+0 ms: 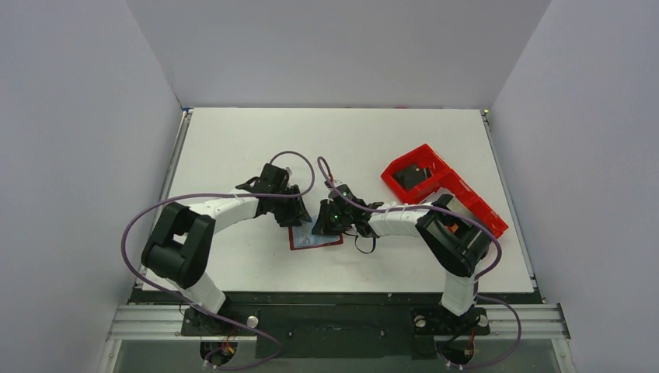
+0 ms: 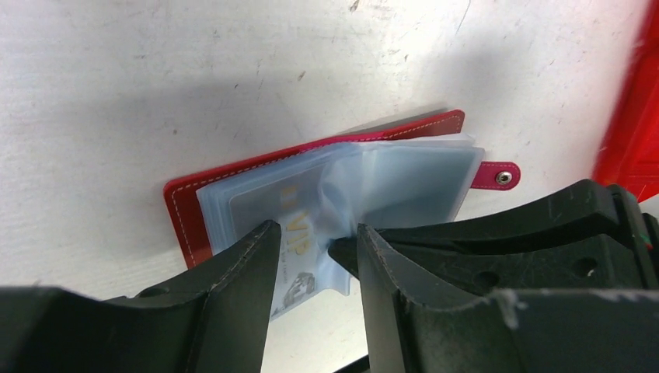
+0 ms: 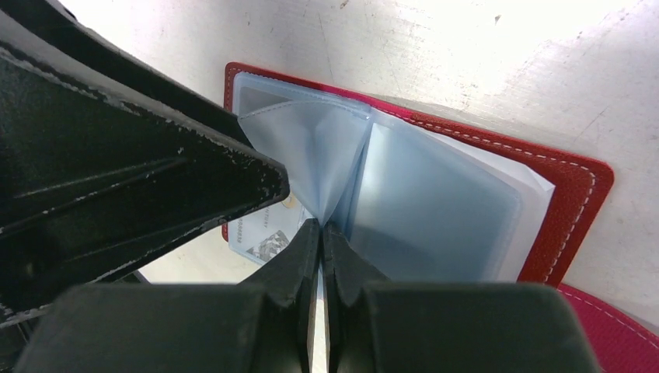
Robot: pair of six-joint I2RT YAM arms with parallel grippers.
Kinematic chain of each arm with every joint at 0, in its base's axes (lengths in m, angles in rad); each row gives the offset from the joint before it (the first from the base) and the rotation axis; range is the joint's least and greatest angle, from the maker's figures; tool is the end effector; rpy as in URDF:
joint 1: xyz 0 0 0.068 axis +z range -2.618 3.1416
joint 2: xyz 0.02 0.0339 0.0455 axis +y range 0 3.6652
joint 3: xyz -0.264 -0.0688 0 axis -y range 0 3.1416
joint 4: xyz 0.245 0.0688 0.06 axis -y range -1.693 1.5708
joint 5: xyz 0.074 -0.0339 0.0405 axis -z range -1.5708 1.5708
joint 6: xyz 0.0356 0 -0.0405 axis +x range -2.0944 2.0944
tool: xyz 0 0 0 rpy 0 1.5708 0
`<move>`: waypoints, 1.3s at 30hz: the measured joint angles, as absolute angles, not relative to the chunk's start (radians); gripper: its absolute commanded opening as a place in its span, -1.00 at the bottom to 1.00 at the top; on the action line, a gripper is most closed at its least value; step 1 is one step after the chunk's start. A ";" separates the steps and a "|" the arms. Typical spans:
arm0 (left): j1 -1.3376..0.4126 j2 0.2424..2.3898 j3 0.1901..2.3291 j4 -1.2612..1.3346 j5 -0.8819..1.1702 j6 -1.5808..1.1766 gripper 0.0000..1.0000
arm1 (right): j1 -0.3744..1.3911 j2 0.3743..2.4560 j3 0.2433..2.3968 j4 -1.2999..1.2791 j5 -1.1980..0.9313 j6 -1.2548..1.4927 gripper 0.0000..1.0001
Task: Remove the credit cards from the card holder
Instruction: Remove the credit card from the card holder.
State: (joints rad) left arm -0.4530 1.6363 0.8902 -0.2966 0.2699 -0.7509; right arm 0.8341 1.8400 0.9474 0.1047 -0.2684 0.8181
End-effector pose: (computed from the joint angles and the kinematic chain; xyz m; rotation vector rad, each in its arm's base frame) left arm 0.2768 -0.1453 0.1611 -0.3099 2.7487 -0.7325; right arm 0.2396 0.2782 0.1381 -0.1663 2.6082 1.0307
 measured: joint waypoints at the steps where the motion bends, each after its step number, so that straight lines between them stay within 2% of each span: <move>1: -0.453 1.641 0.891 -0.288 0.274 -0.751 -0.23 | 0.832 1.840 0.947 0.105 -0.272 0.818 -1.00; 6: -0.456 1.662 0.895 -0.247 0.283 -0.752 -0.41 | 0.830 1.840 0.946 0.107 -0.279 0.819 -0.97; 13: -0.457 1.691 0.897 -0.220 0.293 -0.754 -0.80 | 0.830 1.840 0.952 0.094 -0.286 0.810 -0.59; 16: -0.457 1.694 0.897 -0.219 0.292 -0.755 -0.91 | 0.823 1.839 0.965 0.073 -0.292 0.796 -0.40; 20: -0.457 1.695 0.897 -0.220 0.292 -0.755 -0.96 | 0.814 1.815 0.969 0.028 -0.294 0.778 -0.29; 23: -0.457 1.695 0.897 -0.221 0.292 -0.755 -0.95 | 0.798 1.773 0.969 -0.023 -0.290 0.762 -0.25; 25: -0.458 1.695 0.898 -0.222 0.292 -0.754 -0.88 | 0.790 1.740 0.969 -0.048 -0.287 0.752 -0.23; 30: -0.476 1.695 0.915 -0.235 0.290 -0.746 -0.48 | 0.775 1.650 0.968 -0.085 -0.278 0.739 -0.22; 32: -0.486 1.695 0.925 -0.236 0.293 -0.745 -0.41 | 0.771 1.622 0.968 -0.093 -0.276 0.736 -0.22; 39: -0.518 1.695 0.955 -0.235 0.307 -0.746 -0.35 | 0.763 1.596 0.966 -0.123 -0.264 0.726 -0.24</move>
